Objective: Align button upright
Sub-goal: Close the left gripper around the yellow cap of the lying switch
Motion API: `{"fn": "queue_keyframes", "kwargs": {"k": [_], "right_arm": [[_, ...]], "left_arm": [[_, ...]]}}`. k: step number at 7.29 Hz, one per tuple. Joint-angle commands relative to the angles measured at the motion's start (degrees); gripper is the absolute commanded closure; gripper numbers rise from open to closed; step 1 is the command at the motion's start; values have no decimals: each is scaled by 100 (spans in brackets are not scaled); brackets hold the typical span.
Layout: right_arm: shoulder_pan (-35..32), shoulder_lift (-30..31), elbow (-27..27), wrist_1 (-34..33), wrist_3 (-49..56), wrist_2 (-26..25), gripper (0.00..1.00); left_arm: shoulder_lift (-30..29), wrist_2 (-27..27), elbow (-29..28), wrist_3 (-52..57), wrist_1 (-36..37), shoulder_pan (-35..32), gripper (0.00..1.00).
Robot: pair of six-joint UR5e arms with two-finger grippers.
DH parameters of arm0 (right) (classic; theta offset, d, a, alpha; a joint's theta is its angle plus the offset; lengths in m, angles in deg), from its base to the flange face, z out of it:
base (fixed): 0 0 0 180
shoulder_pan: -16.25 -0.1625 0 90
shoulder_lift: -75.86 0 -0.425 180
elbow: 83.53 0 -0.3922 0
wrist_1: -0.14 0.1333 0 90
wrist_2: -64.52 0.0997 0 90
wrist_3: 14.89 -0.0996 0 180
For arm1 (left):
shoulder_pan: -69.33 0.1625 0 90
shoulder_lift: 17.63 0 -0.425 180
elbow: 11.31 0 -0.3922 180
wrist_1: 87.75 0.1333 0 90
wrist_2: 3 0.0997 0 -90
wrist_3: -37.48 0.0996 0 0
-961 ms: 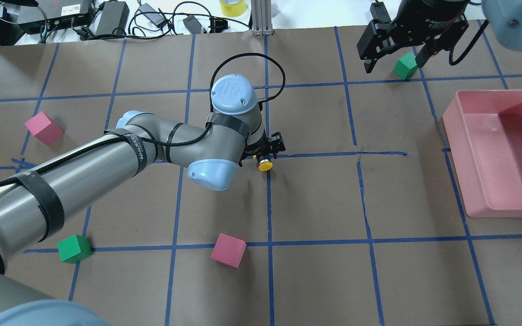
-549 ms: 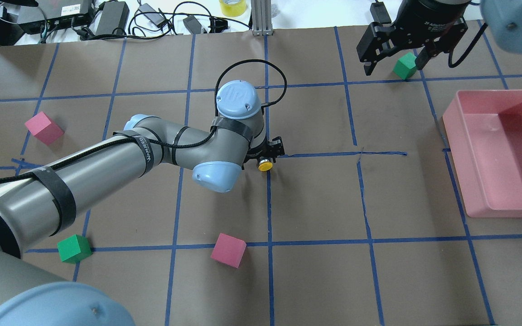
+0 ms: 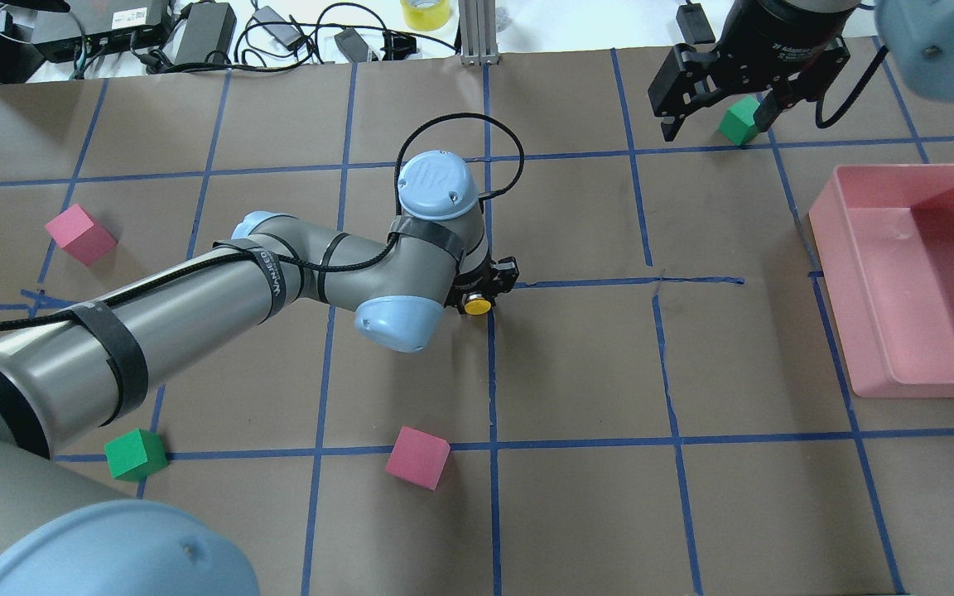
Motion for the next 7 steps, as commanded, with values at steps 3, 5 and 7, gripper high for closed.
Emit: {"fn": "queue_keyframes", "kwargs": {"k": [3, 5, 7], "right_arm": [[0, 0, 11, -9, 0, 17, 0], [0, 0, 11, -9, 0, 17, 0], [0, 0, 11, 0, 0, 17, 0]], "left_arm": [[120, -568, -59, -955, -56, 0, 100], [217, -874, -103, -1772, -581, 26, 100], [304, -2258, -121, -3140, -715, 524, 100]]}}
